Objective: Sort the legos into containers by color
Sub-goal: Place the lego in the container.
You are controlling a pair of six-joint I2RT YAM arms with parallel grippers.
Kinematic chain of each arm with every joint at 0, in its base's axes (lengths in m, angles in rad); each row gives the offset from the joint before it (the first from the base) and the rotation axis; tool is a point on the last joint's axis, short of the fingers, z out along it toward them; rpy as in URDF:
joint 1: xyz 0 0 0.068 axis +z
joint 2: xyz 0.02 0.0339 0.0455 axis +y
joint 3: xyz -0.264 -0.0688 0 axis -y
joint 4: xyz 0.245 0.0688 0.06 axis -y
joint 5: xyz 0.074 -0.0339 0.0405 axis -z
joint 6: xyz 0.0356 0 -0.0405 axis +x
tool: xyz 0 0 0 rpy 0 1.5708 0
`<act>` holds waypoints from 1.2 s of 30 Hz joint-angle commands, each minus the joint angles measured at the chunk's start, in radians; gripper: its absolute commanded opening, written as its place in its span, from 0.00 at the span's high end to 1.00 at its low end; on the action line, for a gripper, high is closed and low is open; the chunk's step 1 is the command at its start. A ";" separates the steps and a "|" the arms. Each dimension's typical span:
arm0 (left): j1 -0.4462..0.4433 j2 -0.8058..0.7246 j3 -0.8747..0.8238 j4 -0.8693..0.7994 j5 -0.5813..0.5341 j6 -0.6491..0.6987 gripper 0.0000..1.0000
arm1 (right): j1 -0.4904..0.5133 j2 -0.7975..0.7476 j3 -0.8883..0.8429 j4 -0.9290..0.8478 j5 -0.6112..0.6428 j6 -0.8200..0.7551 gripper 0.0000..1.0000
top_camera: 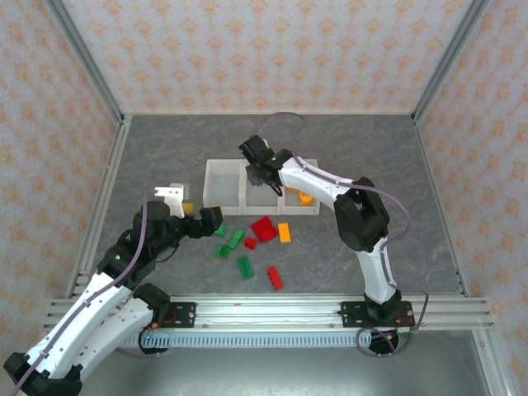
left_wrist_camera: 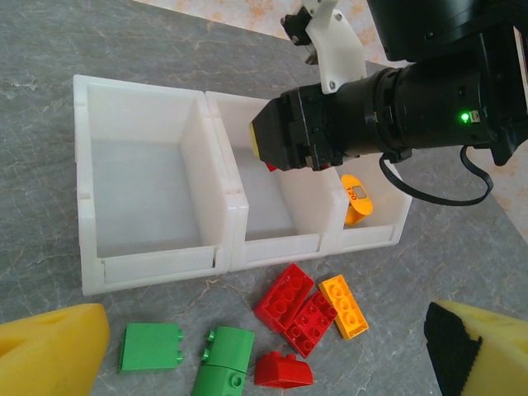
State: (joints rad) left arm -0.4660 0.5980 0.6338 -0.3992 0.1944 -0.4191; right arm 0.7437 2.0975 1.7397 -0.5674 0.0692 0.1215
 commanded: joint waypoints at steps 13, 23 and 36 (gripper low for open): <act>-0.017 0.005 -0.027 0.058 0.084 0.014 0.01 | 0.003 0.019 0.162 -0.099 0.000 -0.017 0.28; -0.024 0.091 -0.028 0.073 0.140 0.027 0.01 | 0.002 -0.314 -0.110 -0.081 -0.051 0.096 0.22; -0.023 0.105 -0.032 0.083 0.172 0.034 0.01 | 0.065 -0.655 -0.660 -0.107 -0.175 0.308 0.23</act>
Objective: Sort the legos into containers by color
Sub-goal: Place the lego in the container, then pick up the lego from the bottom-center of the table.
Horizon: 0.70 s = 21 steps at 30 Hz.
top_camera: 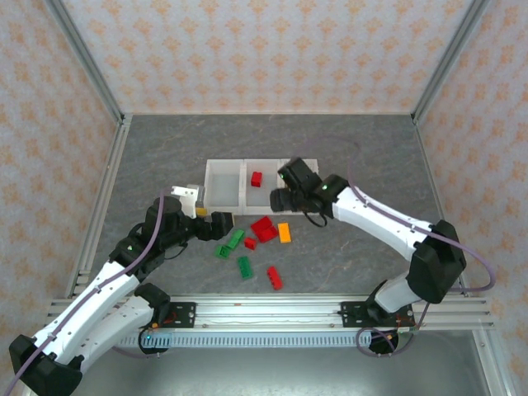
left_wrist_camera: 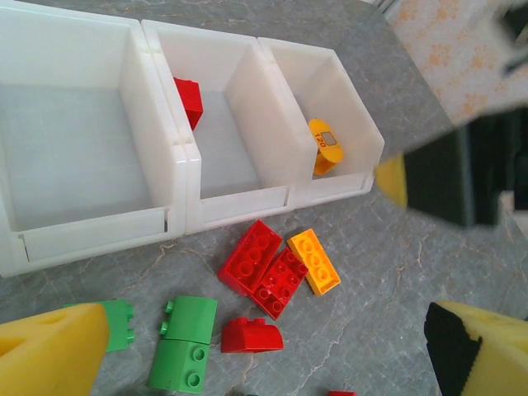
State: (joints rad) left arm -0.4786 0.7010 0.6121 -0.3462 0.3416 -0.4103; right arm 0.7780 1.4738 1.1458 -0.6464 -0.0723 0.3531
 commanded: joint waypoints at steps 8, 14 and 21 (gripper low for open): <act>-0.013 0.002 -0.010 0.031 0.028 0.027 0.01 | 0.098 -0.036 -0.214 0.013 -0.052 0.133 0.23; -0.013 0.003 -0.011 0.027 0.022 0.024 0.01 | 0.110 0.031 -0.217 0.041 -0.041 0.122 0.23; -0.013 0.008 -0.006 0.021 0.019 0.023 0.01 | 0.110 0.107 -0.211 0.082 -0.026 0.114 0.22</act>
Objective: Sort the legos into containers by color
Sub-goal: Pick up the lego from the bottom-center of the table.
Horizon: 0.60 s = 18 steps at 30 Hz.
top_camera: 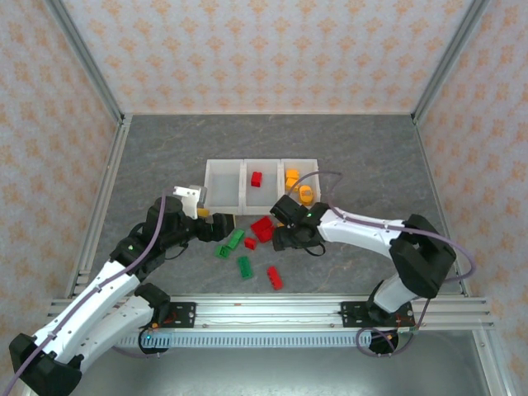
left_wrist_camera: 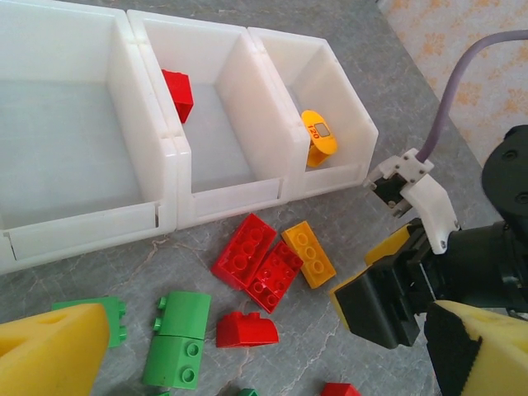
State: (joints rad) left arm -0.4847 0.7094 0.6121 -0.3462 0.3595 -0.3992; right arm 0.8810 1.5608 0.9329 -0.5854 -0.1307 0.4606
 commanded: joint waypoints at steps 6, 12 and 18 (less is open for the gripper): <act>-0.012 0.000 -0.006 0.021 0.007 0.010 0.01 | 0.008 0.056 0.036 0.029 0.083 -0.012 0.24; -0.028 -0.011 -0.005 0.018 -0.004 0.007 0.01 | 0.008 0.114 0.056 0.042 0.100 -0.029 0.28; -0.042 -0.027 -0.008 0.018 -0.014 0.001 0.01 | 0.007 0.158 0.083 0.055 0.130 -0.050 0.31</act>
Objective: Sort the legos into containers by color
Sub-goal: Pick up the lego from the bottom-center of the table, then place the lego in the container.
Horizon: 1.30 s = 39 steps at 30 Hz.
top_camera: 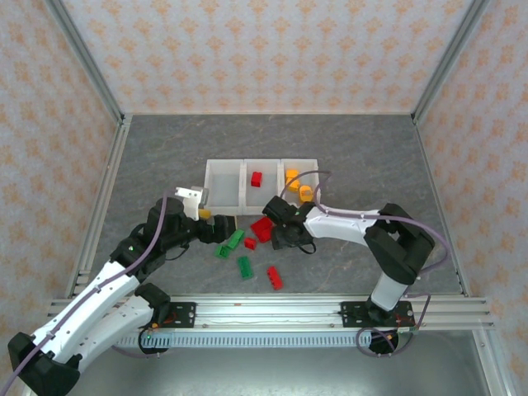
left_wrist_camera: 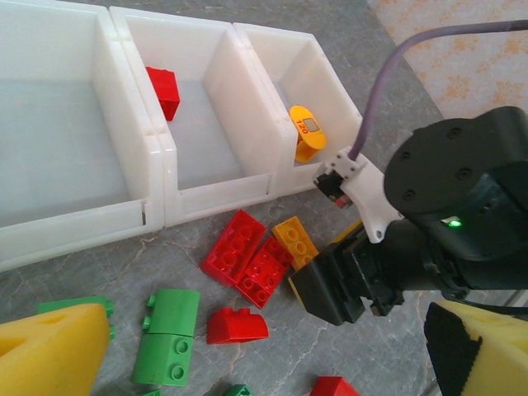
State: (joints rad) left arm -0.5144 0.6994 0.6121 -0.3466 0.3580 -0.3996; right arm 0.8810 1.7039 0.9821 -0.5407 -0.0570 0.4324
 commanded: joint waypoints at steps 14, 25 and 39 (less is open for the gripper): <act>-0.038 -0.017 -0.002 0.008 -0.035 -0.002 0.01 | 0.007 0.087 0.082 0.000 0.121 -0.044 0.61; -0.039 -0.069 0.003 -0.009 -0.095 -0.009 0.01 | 0.008 -0.065 0.132 -0.104 0.113 0.014 0.81; -0.040 -0.095 0.004 -0.012 -0.114 -0.013 0.01 | -0.087 -0.172 0.405 -0.288 0.339 -0.086 0.75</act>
State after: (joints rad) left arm -0.5438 0.6109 0.6121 -0.3508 0.2604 -0.4034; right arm 0.8520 1.5322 1.3613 -0.7647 0.1860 0.3943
